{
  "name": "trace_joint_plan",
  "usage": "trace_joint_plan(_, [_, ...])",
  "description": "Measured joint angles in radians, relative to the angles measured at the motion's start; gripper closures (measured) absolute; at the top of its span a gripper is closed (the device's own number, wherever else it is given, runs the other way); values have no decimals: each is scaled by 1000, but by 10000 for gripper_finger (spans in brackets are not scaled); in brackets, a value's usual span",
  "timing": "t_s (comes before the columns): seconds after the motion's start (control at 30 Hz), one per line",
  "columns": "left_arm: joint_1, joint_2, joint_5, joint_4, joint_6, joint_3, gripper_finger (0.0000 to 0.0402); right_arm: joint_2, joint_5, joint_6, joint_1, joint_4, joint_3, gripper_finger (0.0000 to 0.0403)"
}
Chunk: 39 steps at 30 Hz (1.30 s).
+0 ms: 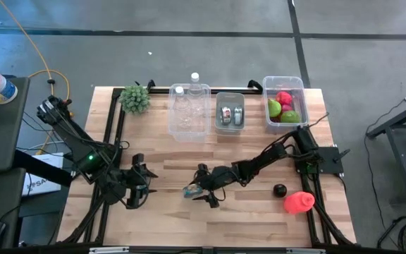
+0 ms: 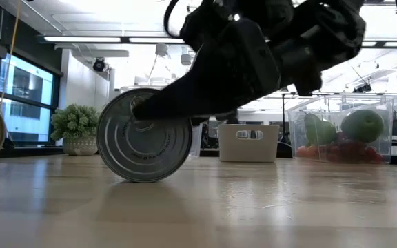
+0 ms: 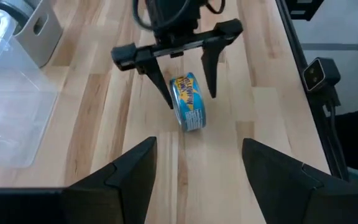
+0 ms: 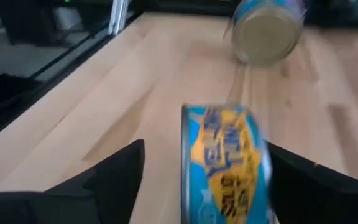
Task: Pick & Place Food Item
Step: Put the yellow tuna can into the gray bin
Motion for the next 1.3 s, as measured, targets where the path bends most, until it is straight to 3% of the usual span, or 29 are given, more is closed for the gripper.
trace_joint_plan(0.13, [0,0,10,-2,2,0,174,2,-54,24,-23,-79,30,177])
trace_joint_plan(0.3, [0,0,11,-2,2,-1,174,2,-44,-12,-22,-86,29,289])
trace_joint_plan(0.43, [0,0,12,5,2,-19,174,-35,-12,12,-21,-185,31,288])
trace_joint_plan(0.57, [0,0,12,33,-6,-52,174,-142,149,105,1,-482,51,288])
trace_joint_plan(0.8, [6,11,15,84,-89,-80,174,-336,584,258,92,-1106,213,288])
trace_joint_plan(1.03, [5,48,15,87,-85,-80,174,-451,965,519,37,-1406,321,288])
trace_joint_plan(1.17, [5,77,14,88,-53,-80,174,-477,1021,691,-64,-1566,320,288])
trace_joint_plan(1.3, [7,97,13,89,-11,-80,174,-470,943,808,-204,-1678,309,288])
